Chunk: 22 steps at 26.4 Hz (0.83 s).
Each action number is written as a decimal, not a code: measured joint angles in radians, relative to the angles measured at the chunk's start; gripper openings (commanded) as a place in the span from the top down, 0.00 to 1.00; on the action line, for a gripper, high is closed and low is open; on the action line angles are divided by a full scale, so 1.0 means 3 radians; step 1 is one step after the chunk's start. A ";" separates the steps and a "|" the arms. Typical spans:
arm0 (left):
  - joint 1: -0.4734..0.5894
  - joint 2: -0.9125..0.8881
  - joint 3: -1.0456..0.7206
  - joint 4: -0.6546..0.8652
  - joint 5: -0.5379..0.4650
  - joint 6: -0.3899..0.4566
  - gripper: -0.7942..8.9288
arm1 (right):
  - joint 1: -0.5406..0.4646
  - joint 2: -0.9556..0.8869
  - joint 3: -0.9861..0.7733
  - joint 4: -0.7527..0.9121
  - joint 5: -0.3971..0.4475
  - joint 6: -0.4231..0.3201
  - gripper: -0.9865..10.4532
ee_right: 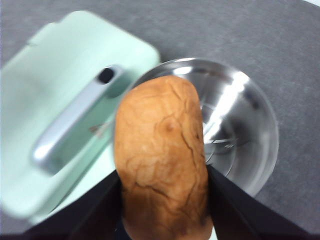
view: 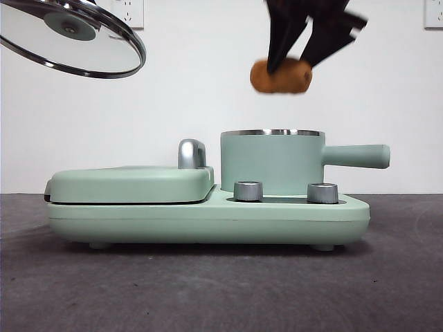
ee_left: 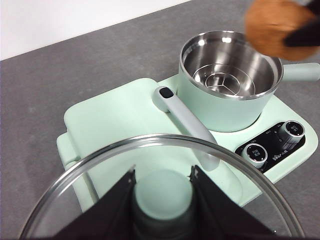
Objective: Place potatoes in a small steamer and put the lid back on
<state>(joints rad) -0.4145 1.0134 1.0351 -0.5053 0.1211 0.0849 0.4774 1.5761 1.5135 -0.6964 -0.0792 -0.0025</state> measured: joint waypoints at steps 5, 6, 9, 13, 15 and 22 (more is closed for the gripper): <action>0.0000 0.0000 0.0000 0.0000 -0.0001 0.0000 0.91 | -0.0103 0.0516 0.0292 -0.0006 0.0001 -0.0013 0.73; 0.0000 0.0000 0.0000 0.0000 -0.0001 0.0000 0.91 | -0.0114 0.0605 0.0342 0.0001 0.0000 -0.0031 0.73; 0.0000 0.0000 0.0000 0.0000 -0.0001 0.0000 0.91 | -0.0140 0.0813 0.0431 0.0055 0.0003 -0.0071 0.73; 0.0000 0.0000 0.0000 0.0000 -0.0001 0.0000 0.91 | -0.0161 0.1047 0.0467 0.0114 0.0003 -0.0090 0.73; 0.0000 0.0000 0.0000 0.0000 -0.0001 0.0000 0.91 | -0.0160 0.1111 0.0467 0.0117 0.0003 -0.0090 0.73; 0.0000 0.0000 0.0000 0.0000 -0.0001 0.0000 0.91 | -0.0156 0.1130 0.0467 0.0137 0.0001 -0.0090 0.60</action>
<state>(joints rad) -0.4145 1.0134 1.0351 -0.5053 0.1207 0.0849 0.4305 1.9152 1.6535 -0.6552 -0.0788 -0.0296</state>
